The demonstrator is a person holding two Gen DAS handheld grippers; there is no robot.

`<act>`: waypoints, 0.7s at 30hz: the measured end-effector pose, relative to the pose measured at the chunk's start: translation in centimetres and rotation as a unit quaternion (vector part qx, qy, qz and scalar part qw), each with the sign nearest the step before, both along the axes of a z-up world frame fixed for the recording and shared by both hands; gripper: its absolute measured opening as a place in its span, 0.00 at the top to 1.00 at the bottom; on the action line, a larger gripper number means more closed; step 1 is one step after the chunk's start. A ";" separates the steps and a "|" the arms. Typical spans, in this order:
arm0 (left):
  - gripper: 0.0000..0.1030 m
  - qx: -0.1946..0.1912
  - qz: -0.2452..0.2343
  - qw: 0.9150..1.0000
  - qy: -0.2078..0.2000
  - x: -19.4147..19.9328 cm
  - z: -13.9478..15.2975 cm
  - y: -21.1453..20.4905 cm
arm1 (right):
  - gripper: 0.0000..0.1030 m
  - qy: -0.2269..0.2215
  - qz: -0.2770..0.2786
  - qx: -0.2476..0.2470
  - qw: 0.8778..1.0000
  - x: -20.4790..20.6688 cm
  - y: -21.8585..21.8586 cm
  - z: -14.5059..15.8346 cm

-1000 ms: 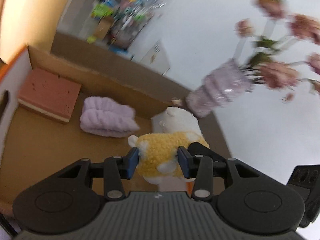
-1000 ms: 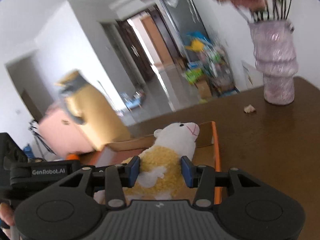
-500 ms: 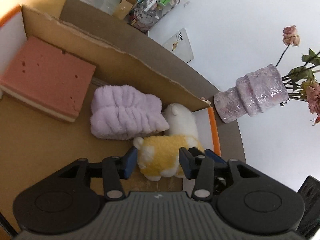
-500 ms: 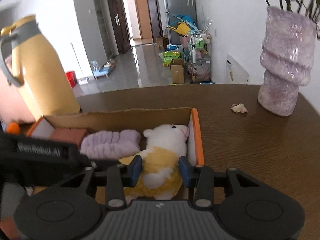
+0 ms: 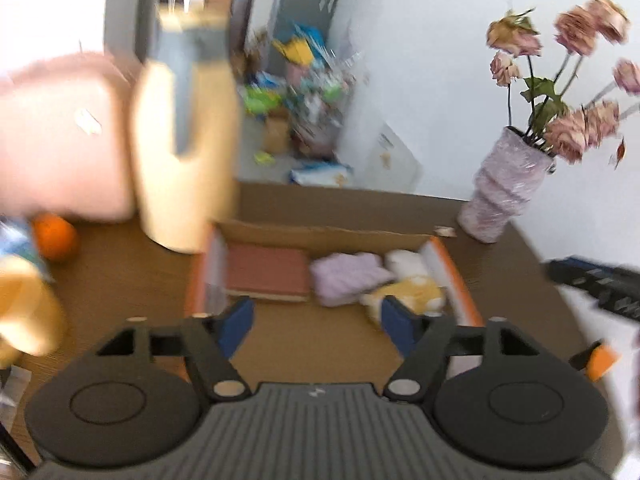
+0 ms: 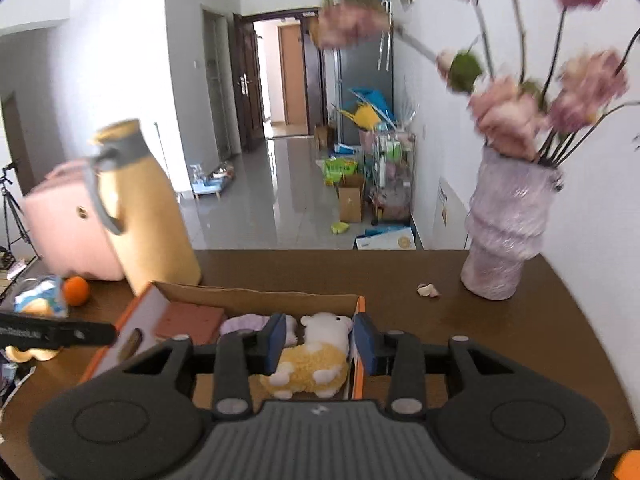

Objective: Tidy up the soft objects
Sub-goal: 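Withdraw both open grippers from the box back over the pile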

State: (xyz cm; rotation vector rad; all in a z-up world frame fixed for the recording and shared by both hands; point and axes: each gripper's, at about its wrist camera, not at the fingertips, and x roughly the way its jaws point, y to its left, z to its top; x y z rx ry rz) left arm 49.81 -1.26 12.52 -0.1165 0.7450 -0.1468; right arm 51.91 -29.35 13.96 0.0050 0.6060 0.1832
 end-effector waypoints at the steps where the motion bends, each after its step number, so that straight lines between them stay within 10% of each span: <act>1: 0.24 0.024 0.003 1.000 -0.011 -1.3 0.6 0.1 | 0.52 -0.001 0.003 0.001 1.000 -1.2 -0.2 0.8; 8: 0.08 0.064 0.021 0.995 -0.080 -7.9 3.3 0.7 | 0.26 -0.017 0.008 0.001 1.000 -7.9 -0.7 3.3; 21: 0.04 0.035 0.043 0.988 -0.145 -18.2 0.6 1.8 | 0.23 -0.076 0.014 0.029 0.997 -17.1 0.9 3.1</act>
